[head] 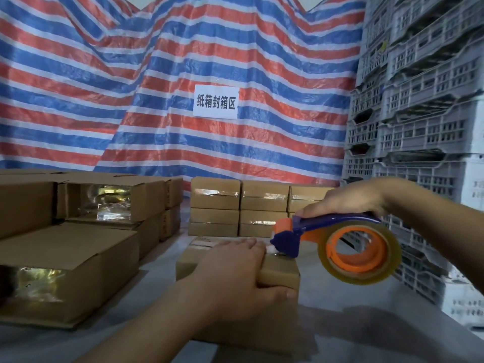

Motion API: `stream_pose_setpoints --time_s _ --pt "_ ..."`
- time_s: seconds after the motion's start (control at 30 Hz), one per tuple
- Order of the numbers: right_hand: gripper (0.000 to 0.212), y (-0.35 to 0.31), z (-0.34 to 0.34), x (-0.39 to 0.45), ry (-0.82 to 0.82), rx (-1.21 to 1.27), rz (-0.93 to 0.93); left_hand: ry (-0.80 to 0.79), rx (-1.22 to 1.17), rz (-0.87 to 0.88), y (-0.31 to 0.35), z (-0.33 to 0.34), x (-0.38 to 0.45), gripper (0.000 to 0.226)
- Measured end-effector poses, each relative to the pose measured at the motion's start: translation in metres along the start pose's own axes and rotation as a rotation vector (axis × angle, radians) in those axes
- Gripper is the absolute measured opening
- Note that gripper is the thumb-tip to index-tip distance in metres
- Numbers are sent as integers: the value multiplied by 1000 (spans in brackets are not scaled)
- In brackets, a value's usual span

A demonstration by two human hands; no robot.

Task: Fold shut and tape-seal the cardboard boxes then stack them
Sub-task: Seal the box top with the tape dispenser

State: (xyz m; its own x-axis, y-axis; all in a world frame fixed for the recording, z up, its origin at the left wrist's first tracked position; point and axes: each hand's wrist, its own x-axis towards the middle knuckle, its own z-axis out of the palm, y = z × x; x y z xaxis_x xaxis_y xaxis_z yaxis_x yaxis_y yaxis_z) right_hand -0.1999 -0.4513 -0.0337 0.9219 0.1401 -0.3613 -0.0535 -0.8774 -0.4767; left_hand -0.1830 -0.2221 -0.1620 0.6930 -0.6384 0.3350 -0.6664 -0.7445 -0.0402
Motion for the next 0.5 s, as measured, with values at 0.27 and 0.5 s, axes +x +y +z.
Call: stream_pose_setpoints --time_s 0.27,0.5 --pt "51 49 -4 -5 53 12 102 -9 -1 1 -1 4 -1 95" --pt "85 69 12 12 149 52 91 -79 -46 31 2 -10 7 95"
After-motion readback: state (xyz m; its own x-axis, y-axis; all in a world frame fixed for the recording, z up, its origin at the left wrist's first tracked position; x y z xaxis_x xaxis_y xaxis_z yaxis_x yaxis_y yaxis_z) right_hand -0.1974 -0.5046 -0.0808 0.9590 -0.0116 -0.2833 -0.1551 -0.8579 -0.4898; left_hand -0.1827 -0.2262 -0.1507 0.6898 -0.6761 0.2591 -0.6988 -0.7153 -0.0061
